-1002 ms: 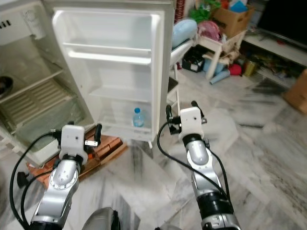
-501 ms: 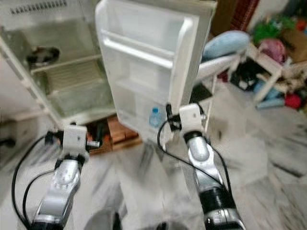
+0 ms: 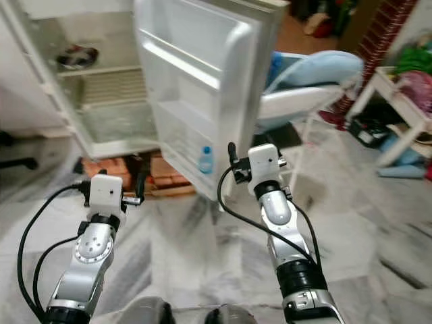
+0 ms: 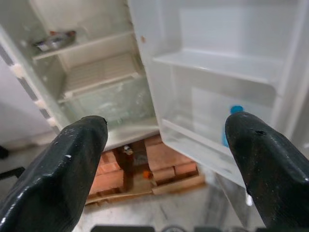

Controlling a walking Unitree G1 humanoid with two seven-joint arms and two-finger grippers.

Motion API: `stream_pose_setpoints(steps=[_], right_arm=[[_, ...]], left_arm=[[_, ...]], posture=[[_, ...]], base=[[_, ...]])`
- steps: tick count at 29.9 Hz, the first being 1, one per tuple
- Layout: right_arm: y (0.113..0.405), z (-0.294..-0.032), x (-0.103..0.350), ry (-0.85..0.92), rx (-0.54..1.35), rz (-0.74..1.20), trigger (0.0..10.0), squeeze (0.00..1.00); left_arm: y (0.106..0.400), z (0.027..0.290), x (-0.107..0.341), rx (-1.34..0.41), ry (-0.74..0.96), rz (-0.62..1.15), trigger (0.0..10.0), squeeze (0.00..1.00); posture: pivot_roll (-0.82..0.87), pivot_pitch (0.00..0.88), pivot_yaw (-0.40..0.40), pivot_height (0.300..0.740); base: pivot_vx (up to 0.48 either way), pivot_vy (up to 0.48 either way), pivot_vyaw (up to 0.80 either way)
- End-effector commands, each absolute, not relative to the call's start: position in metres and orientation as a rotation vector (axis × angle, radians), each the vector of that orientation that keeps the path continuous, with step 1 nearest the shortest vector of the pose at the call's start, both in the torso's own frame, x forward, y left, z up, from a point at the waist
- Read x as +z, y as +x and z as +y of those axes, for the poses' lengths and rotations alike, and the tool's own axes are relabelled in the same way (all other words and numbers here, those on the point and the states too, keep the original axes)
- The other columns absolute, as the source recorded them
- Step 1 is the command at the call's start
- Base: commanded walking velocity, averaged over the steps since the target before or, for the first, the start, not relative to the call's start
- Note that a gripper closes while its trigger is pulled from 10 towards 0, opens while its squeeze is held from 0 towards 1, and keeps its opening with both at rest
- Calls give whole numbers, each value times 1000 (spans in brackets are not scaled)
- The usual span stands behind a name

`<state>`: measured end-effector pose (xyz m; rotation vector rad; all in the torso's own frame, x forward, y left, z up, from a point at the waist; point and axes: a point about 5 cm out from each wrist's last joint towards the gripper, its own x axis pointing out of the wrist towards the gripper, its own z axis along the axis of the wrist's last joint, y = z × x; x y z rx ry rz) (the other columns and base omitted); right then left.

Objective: Restocking fridge

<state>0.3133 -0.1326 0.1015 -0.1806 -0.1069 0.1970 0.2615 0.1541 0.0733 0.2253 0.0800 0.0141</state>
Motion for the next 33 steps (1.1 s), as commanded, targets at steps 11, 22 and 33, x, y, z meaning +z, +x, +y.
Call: stream_pose_setpoints(steps=[11,22,33], right_arm=[[311,-122,107,-247,264,-167,10000,0],[312,-125,106,-231,239,-168,10000,0],[306,-128,97,-183,326,-112,10000,0]], left_arm=[[264,157,77,32,218,76,10000,0],[264,156,76,25,221,82,10000,0],[259,159,70,14,239,127,10000,0]], posture=[[133,84,-19,740],[135,85,-19,740],[136,80,-19,740]], base=[[431,-22,726],[171,0,144],[0,0,0]])
